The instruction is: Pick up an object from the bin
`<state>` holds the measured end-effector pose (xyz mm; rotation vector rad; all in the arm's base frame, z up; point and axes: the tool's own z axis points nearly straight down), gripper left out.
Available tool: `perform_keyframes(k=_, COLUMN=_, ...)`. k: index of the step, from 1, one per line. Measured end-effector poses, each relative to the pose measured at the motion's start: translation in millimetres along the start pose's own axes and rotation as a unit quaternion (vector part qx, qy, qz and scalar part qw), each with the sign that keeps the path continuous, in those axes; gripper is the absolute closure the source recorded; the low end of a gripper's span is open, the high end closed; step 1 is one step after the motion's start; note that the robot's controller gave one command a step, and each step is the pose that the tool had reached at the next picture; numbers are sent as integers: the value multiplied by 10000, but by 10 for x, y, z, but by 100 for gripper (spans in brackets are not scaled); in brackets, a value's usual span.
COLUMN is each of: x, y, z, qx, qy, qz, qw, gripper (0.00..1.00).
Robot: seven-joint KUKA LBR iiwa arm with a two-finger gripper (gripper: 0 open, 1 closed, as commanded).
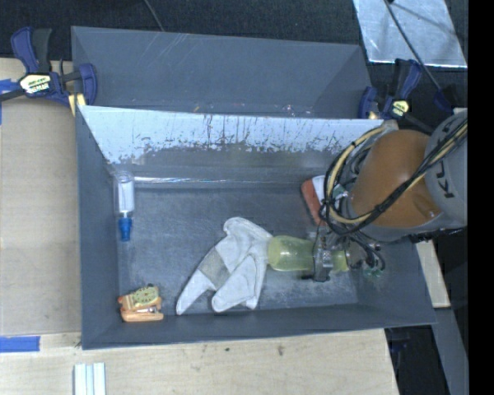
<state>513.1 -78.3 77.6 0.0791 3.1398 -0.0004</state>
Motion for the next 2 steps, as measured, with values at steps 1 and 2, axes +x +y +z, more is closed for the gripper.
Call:
perform_keyframes(k=1, x=0, y=0, z=0, qx=1, qy=0, qz=-4, qw=10000, gripper=100)
perform_keyframes(k=2, x=31, y=143, z=-2027, qx=-1, qy=-37, qz=-80, qw=10000, gripper=100)
